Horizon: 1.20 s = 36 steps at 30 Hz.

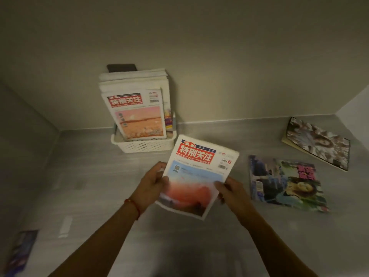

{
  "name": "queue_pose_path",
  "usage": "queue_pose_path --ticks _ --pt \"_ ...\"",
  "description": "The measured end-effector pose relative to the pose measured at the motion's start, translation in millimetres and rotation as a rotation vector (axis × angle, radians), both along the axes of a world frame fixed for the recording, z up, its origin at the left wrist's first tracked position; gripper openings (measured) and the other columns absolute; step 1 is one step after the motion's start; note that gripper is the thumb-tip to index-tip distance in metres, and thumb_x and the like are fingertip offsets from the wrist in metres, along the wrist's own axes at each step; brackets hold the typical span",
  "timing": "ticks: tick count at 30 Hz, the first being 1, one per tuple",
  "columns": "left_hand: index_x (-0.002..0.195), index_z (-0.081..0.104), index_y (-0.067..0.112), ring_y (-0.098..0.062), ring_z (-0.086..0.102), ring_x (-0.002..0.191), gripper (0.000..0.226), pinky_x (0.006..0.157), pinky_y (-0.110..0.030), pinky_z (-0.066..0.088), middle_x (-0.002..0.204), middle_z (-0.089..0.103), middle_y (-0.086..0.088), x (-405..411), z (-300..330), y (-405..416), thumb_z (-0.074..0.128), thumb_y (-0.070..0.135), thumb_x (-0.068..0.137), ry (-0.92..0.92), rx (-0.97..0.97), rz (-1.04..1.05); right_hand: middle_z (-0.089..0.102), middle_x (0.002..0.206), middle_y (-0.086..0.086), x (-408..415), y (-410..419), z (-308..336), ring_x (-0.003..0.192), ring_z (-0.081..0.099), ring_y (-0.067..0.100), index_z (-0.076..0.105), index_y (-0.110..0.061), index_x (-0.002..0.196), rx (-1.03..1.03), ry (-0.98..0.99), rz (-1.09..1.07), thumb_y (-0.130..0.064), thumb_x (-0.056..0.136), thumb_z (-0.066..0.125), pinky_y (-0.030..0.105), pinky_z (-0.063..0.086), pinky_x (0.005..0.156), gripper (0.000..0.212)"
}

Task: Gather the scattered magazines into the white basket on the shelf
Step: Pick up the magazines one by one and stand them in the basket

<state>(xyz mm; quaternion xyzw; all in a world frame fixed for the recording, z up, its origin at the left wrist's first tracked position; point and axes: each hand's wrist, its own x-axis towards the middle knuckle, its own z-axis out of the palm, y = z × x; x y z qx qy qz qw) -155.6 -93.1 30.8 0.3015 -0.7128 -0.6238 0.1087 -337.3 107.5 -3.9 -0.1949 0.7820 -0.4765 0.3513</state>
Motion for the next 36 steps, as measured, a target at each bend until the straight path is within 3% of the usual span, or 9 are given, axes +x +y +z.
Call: queue_pose_path --ticks 7,10,14,20,24,29,31,34,36 --pt "0.124 0.062 0.021 -0.015 0.065 0.116 0.025 0.094 -0.035 0.056 0.128 0.067 0.001 32 66 -99 0.054 0.016 0.101 0.133 -0.256 0.325 0.075 0.103 -0.01 -7 -145 94 0.076 0.071 0.007 0.072 -0.023 0.11 -0.18 0.371 0.12 -0.033 0.09 0.065 0.029 0.059 0.065 0.024" --pt "0.114 0.066 0.012 -0.02 0.066 0.105 0.023 0.092 -0.041 0.057 0.119 0.069 -0.003 32 82 -138 0.055 0.027 0.1 0.049 -0.496 0.45 0.074 0.109 -0.01 -6 -193 121 0.076 0.068 -0.002 0.073 -0.018 0.102 -0.253 0.555 0.136 -0.035 0.09 0.062 0.011 0.054 0.061 0.024" --pt "0.104 0.07 0.012 -0.021 0.067 0.09 0.02 0.089 -0.046 0.059 0.103 0.071 -0.003 26 78 -169 0.057 0.026 0.099 -0.001 -0.446 0.537 0.07 0.123 -0.001 -10 -237 120 0.093 0.07 0.01 0.071 -0.011 0.108 -0.213 0.641 0.188 -0.028 0.095 0.058 -0.004 0.042 0.058 0.025" --pt "0.106 0.076 0.009 -0.03 0.072 0.095 0.021 0.095 -0.049 0.057 0.104 0.076 -0.012 7 39 -192 0.061 0.019 0.094 -0.127 -0.28 0.624 0.068 0.125 0.009 -15 -266 76 0.099 0.07 0.024 0.071 -0.006 0.11 -0.045 0.658 0.163 -0.024 0.098 0.057 -0.004 0.039 0.06 0.026" --pt "0.108 0.077 0.013 -0.033 0.071 0.098 0.022 0.098 -0.051 0.055 0.106 0.077 -0.012 -2 18 -203 0.065 0.023 0.093 -0.17 -0.185 0.66 0.066 0.129 0.006 -16 -281 56 0.101 0.069 0.025 0.07 -0.01 0.11 0.007 0.595 0.114 -0.026 0.097 0.058 0.021 0.056 0.08 0.023" --pt "0.117 0.073 0.017 -0.033 0.068 0.107 0.027 0.103 -0.052 0.051 0.116 0.074 -0.01 -10 5 -206 0.063 0.026 0.094 -0.221 -0.162 0.61 0.064 0.131 0.006 -18 -291 48 0.11 0.066 0.028 0.063 -0.012 0.121 0.004 0.426 0.078 -0.019 0.098 0.057 0.036 0.054 0.093 0.025" --pt "0.12 0.071 0.022 -0.031 0.065 0.113 0.027 0.105 -0.052 0.049 0.122 0.072 -0.007 -15 2 -204 0.064 0.024 0.094 -0.187 -0.159 0.575 0.062 0.133 0.004 -19 -289 48 0.112 0.064 0.024 0.056 -0.016 0.127 -0.016 0.332 0.072 -0.019 0.098 0.056 0.034 0.055 0.091 0.03" --pt "0.128 0.066 0.021 -0.027 0.061 0.12 0.036 0.104 -0.052 0.048 0.131 0.067 -0.004 -22 1 -200 0.066 0.016 0.093 -0.09 -0.092 0.555 0.059 0.135 -0.001 -21 -278 49 0.107 0.059 0.015 0.045 -0.022 0.136 -0.096 0.201 0.168 -0.017 0.097 0.056 0.014 0.053 0.07 0.041" --pt "0.132 0.06 0.019 -0.028 0.057 0.126 0.043 0.105 -0.053 0.048 0.136 0.062 -0.005 -25 2 -197 0.063 0.004 0.092 -0.051 -0.021 0.564 0.059 0.133 -0.002 -21 -265 48 0.107 0.059 0.014 0.042 -0.026 0.137 -0.154 0.161 0.224 -0.017 0.096 0.058 0.017 0.055 0.072 0.045"
